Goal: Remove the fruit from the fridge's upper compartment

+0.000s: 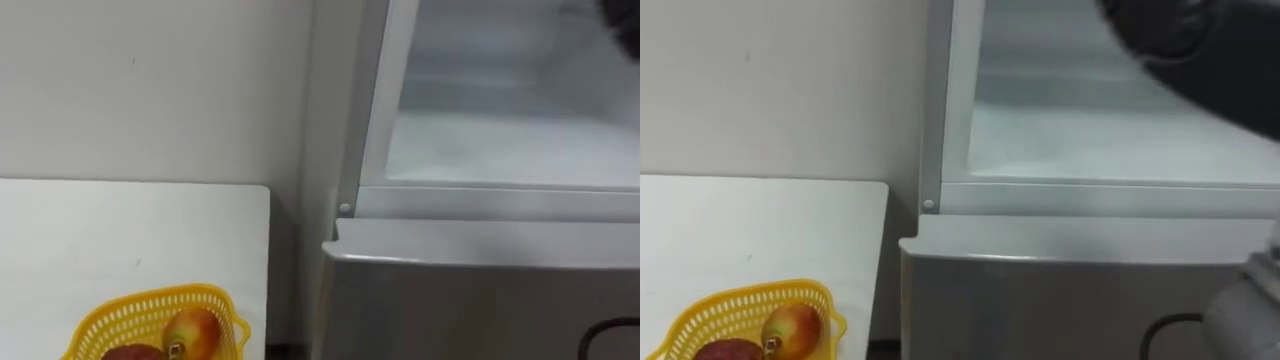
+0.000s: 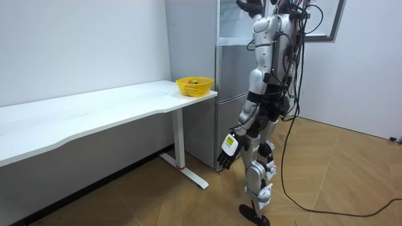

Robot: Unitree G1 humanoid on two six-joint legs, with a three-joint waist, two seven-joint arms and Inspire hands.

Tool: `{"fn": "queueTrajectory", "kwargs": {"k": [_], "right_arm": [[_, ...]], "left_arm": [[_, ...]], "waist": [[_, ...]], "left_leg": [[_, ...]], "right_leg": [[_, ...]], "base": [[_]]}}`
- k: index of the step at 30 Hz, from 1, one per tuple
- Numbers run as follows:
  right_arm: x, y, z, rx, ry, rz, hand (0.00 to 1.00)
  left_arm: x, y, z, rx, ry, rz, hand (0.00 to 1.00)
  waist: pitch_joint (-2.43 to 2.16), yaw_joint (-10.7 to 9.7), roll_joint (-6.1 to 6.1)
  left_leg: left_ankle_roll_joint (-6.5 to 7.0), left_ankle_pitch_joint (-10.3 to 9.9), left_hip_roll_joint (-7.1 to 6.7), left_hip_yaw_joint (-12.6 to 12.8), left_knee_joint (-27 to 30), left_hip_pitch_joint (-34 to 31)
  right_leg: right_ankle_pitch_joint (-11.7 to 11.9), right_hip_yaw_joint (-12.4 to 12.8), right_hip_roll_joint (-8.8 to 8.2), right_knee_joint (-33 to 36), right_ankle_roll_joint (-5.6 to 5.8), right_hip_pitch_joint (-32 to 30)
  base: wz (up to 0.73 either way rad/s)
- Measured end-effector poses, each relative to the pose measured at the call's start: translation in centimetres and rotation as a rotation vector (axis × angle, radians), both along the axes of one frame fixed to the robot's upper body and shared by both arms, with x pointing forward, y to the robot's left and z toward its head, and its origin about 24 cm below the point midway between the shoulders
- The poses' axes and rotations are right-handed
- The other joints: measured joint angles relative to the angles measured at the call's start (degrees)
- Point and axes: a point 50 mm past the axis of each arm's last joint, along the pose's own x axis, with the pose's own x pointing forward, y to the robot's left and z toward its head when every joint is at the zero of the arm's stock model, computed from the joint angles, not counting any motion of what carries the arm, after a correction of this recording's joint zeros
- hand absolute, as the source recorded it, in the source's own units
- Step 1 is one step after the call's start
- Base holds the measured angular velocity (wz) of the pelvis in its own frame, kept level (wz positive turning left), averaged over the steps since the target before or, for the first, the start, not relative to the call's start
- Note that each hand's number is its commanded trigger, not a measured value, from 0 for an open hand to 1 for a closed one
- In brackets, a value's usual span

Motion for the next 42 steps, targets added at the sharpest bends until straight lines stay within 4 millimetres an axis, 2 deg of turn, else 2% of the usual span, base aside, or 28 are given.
{"fn": "queueTrajectory", "kwargs": {"k": [2,6,10,15,20,23,25,26,28,29,31,33,34,37,42], "right_arm": [[-0.5,-1.2,-0.3,0.042,-0.006,-0.061,0.00],[-1.4,-3.2,-1.3,0.134,0.009,-0.170,0.00],[-1.9,-4.0,-1.8,0.174,0.011,-0.222,0.00],[-2.8,-5.0,-2.2,0.198,-0.001,-0.335,0.00],[-3.4,-6.5,-3.7,0.278,0.053,-0.389,0.00],[-3.1,-8.0,-5.5,0.362,0.154,-0.372,0.00],[-2.8,-9.5,-8.1,0.435,0.301,-0.374,0.00],[-2.7,-10.0,-8.8,0.465,0.339,-0.367,0.00],[-2.7,-11.4,-11.8,0.597,0.472,-0.336,0.00],[-2.7,-11.7,-12.5,0.637,0.499,-0.320,0.00],[-2.4,-12.9,-15.1,0.794,0.589,-0.247,0.00],[-2.7,-13.3,-15.5,0.840,0.565,-0.204,0.00],[-2.7,-13.5,-15.8,0.885,0.566,-0.146,0.00],[-2.3,-14.1,-18.0,1.004,0.611,-0.031,0.00],[-1.8,-14.0,-20.7,1.129,0.655,0.123,0.00]], "left_arm": [[-0.3,0.0,0.0,-0.001,0.003,0.012,0.00],[-1.4,0.1,0.0,0.005,0.020,0.043,0.00],[-1.6,0.2,0.1,0.017,0.030,0.026,0.00],[-1.8,0.2,0.1,0.024,0.034,0.025,0.00],[-2.0,0.3,0.1,0.027,0.039,0.033,0.00],[-2.1,0.3,0.2,0.029,0.034,0.031,0.00],[-2.2,0.3,0.2,0.031,0.038,0.031,0.00],[-2.2,0.3,0.2,0.031,0.040,0.031,0.00],[-2.2,0.4,0.2,0.035,0.041,0.030,0.00],[-2.2,0.3,0.2,0.035,0.038,0.030,0.00],[-2.1,0.3,0.3,0.034,0.030,0.030,0.00],[-2.3,0.4,0.3,0.038,0.030,0.031,0.00],[-2.3,0.4,0.4,0.042,0.028,0.029,0.00],[-1.5,0.5,0.5,0.045,0.002,0.009,0.00],[-1.4,0.4,0.5,0.021,0.007,0.001,0.00]], "waist": [[0.04,-0.2,0.07],[0.00,-2.1,0.12],[-0.07,-2.9,0.10],[-0.24,-4.3,0.05],[-0.20,-4.9,0.01],[0.00,-4.7,0.24],[0.04,-4.5,0.13],[0.04,-4.5,0.16],[0.01,-4.2,0.36],[-0.03,-4.0,0.35],[0.07,-4.1,1.09],[-0.02,-4.4,1.45],[-0.28,-5.0,1.82],[-0.20,-5.4,1.78],[-0.05,-5.6,2.00]], "left_leg": [[0.02,0.0,0.00,0.6,-0.4,0.5],[0.10,-0.1,-0.03,1.4,-0.7,1.0],[0.12,-0.1,0.07,2.7,-0.9,1.7],[0.12,-0.2,0.15,2.8,-0.9,1.8],[0.12,-0.2,0.17,3.0,-1.0,2.2],[0.16,-0.3,0.17,3.3,-1.1,2.3],[0.20,-0.5,0.17,3.4,-1.1,2.2],[0.20,-0.5,0.17,3.4,-1.1,2.2],[0.22,-0.5,0.17,3.7,-1.1,2.2],[0.23,-0.5,0.17,3.8,-1.2,2.2],[0.31,-0.6,0.17,4.3,-1.2,2.3],[0.36,-0.6,0.17,4.3,-1.2,2.3],[0.35,-0.7,0.17,4.2,-1.2,2.3],[0.37,-0.7,0.16,4.2,-1.2,2.3],[0.37,-0.7,0.15,4.2,-1.2,2.3]], "right_leg": [[0.0,0.5,0.12,0.1,0.05,0.1],[-0.1,1.3,0.26,0.2,0.21,0.1],[-0.1,2.7,0.73,0.3,0.20,0.1],[-0.1,2.8,0.80,0.3,0.19,0.1],[-0.1,3.0,0.88,0.3,0.19,0.3],[-0.1,3.2,0.93,0.3,0.26,0.3],[-0.1,3.2,0.94,0.3,0.28,0.3],[-0.1,3.2,0.94,0.3,0.29,0.2],[-0.1,3.6,1.05,0.3,0.29,0.0],[-0.1,3.7,1.10,0.3,0.29,0.0],[0.0,4.4,1.24,0.3,0.38,-0.1],[-0.1,4.4,1.25,0.3,0.44,-0.1],[-0.1,4.3,1.27,0.3,0.50,-0.1],[-0.2,4.4,1.22,0.3,0.51,0.0],[-0.2,4.2,1.20,0.5,0.55,-0.1]], "base": [[-0.12],[-0.09],[-0.17],[-0.02],[-0.02],[-0.05],[0.00],[0.00],[-0.06],[-0.12],[-0.10],[-0.02],[0.00],[0.00],[0.00]]}}
